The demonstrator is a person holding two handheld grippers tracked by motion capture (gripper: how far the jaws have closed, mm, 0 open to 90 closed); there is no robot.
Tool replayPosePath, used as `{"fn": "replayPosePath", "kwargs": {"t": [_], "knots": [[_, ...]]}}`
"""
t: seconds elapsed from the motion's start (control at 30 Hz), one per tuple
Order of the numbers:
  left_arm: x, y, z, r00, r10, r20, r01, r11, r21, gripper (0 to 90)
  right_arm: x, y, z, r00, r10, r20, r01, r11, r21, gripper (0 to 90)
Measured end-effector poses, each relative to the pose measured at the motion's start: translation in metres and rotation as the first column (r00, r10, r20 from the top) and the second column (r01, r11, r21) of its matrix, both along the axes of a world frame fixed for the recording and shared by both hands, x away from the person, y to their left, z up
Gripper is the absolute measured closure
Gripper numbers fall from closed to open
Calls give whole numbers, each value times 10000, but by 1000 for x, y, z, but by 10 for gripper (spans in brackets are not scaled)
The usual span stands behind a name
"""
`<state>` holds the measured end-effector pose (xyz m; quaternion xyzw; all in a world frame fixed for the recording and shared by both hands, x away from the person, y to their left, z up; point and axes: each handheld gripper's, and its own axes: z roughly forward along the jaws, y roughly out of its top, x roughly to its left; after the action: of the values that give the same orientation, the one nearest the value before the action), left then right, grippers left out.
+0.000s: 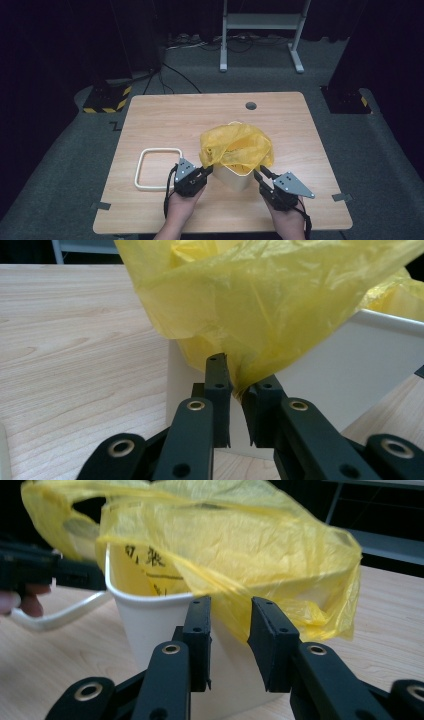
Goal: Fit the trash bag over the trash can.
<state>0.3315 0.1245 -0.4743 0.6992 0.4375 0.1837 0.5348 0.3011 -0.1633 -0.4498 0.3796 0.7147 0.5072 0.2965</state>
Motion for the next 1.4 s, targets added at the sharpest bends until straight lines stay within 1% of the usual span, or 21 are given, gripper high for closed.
{"fn": "replayPosePath", "kwargs": {"t": [0.03, 0.1, 0.2, 0.47, 0.67, 0.7, 0.73, 0.8, 0.83, 0.87, 0.9, 0.93, 0.97, 1.0, 1.07, 1.17, 1.23, 1.3, 1.33, 1.37, 1.4], "knots": [[0, 0, 0, 10000, 1, -14, -1, 10000, -9, 820, 3, 1, -3, 9999, 80, -106, -83, 9997, -242, 737], [0, 0, -1, 10000, -3, -39, 3, 10000, -25, 824, 4, 1, -3, 9999, 101, -131, -105, 9995, -305, 764], [0, 0, 0, 10000, -14, -60, 14, 10000, -10, 827, 8, 1, -4, 9999, 60, -130, -67, 9986, -515, 900], [-1, 2, 0, 9999, -88, -78, 88, 10000, -46, 858, 2, -3, -8, 9995, 115, -296, -130, 9986, -507, 900], [-2, 4, 0, 9999, -80, -86, 79, 9999, -133, 861, -6, 3, -29, 9949, 310, -958, -434, 9905, -1304, 900], [-2, 4, 0, 9999, -68, -95, 67, 9999, -151, 861, -6, 3, -29, 9949, 310, -958, -434, 9905, -1304, 900], [-2, 5, 1, 9999, -55, -95, 53, 9999, -156, 856, -6, 3, -31, 9954, 203, -934, -330, 9901, -1364, 900], [-2, 6, 1, 10000, -43, -85, 41, 9998, -208, 834, -13, 0, -22, 9986, 246, -466, -290, 9951, -944, 895], [-2, 6, 1, 10000, -20, -76, 18, 9997, -238, 827, -16, -2, -16, 9997, 161, -166, -172, 9972, -732, 827], [-2, 7, 2, 10000, 5, -65, -6, 9997, -234, 827, -16, -2, -16, 9997, 161, -166, -172, 9972, -732, 827], [-2, 8, 2, 10000, 12, -44, -13, 9997, -257, 825, -19, -3, -9, 10000, 72, 60, -69, 9990, -434, 769], [-2, 8, 2, 10000, 12, -29, -13, 9997, -247, 826, -20, -5, 7, 9983, -189, 552, 177, 9996, 232, 705], [-2, 8, 2, 10000, 14, -17, -14, 9997, -251, 826, -20, -5, 7, 9983, -189, 552, 177, 9996, 232, 705], [-3, 7, 2, 10000, 11, -9, -11, 9997, -229, 834, -16, -3, 19, 9961, -345, 811, 307, 9984, 471, 639], [-2, 7, 2, 10000, 13, -9, -13, 9997, -235, 849, -9, 1, 27, 9968, -335, 720, 280, 9967, 763, 634], [-3, 6, 1, 10000, -51, 12, 51, 9997, -226, 874, -3, 8, 28, 9981, -296, 537, 243, 9950, 969, 646], [-3, 6, 0, 9999, -138, 46, 139, 9997, -203, 888, -1, 17, 24, 9991, -108, 398, 76, 9967, 811, 655], [-3, 6, 0, 9999, -161, 46, 162, 9996, -213, 893, -1, 23, 19, 9993, 12, 378, -24, 9995, 314, 675], [-3, 7, 0, 9998, -171, 43, 172, 9996, -219, 894, -2, 26, 17, 9981, -98, 614, 98, 10000, 9, 702], [-3, 7, -1, 9998, -169, 42, 170, 9996, -205, 894, -2, 26, 17, 9978, -177, 634, 182, 9998, -70, 779], [-3, 7, -1, 9998, -175, 19, 175, 9996, -230, 894, -2, 26, 17, 9978, -177, 634, 182, 9998, -70, 779]]}}
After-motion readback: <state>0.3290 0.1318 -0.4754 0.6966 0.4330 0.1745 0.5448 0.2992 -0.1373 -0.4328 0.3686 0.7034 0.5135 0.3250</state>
